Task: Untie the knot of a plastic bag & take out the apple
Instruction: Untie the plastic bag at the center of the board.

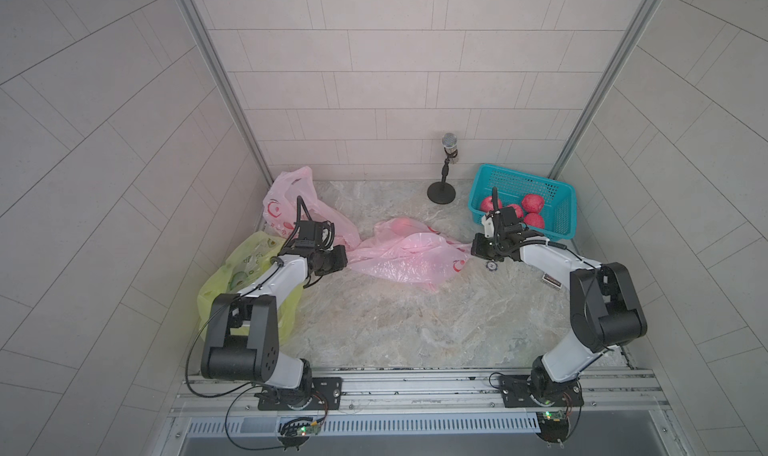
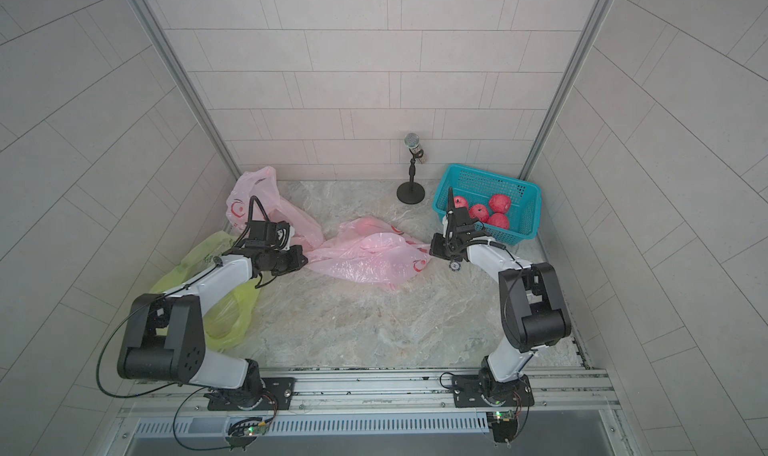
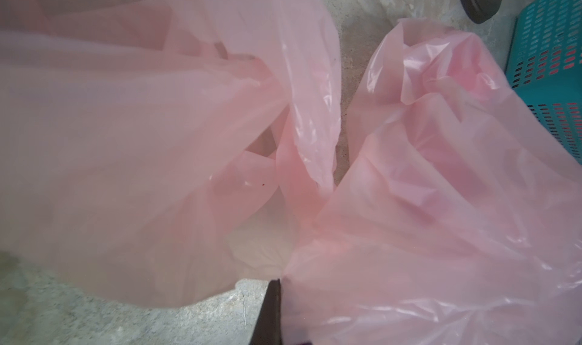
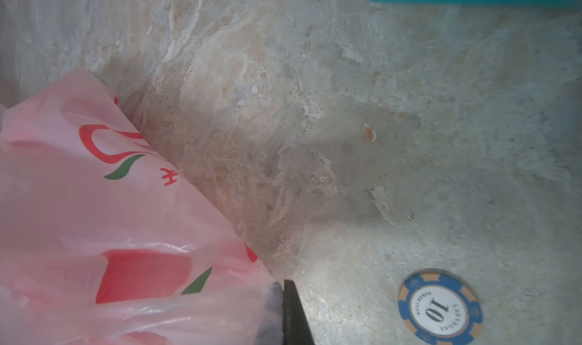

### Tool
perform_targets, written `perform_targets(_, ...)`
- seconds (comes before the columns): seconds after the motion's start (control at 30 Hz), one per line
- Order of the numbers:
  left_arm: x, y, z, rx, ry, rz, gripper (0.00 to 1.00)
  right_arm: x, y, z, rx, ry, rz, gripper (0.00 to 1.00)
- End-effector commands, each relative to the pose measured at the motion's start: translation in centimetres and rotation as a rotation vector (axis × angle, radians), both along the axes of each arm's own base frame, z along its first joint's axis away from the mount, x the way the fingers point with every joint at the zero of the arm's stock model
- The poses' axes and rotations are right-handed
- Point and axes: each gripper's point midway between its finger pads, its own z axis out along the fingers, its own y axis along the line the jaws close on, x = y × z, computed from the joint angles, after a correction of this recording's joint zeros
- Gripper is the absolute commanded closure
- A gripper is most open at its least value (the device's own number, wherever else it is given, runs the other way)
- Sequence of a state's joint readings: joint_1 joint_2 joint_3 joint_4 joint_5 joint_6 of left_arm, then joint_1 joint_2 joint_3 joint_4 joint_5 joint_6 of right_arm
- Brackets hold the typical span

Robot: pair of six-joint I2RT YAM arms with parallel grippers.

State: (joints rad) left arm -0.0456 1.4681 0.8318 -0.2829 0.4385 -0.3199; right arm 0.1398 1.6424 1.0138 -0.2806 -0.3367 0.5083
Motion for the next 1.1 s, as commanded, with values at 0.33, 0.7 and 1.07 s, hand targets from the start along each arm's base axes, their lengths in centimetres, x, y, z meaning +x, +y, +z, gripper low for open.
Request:
perform_targets(0.33,0.3,-2.8,6.6,-0.008,-0.266,-0.113,0.49,0.6,2.7,3.3,-0.027,-0.07,0.106,0.65)
perform_targets(0.7,-1.8,-4.7,12.4,0.08,-0.463,-0.225,0.43,-1.8,5.0,10.0,-0.152,-0.181,0.207,0.26)
perform_targets(1.07,-1.4,-5.9,16.0,0.195,-0.551,-0.355,0.39,-3.8,5.5,14.0,-0.253,-0.274,0.266,0.16)
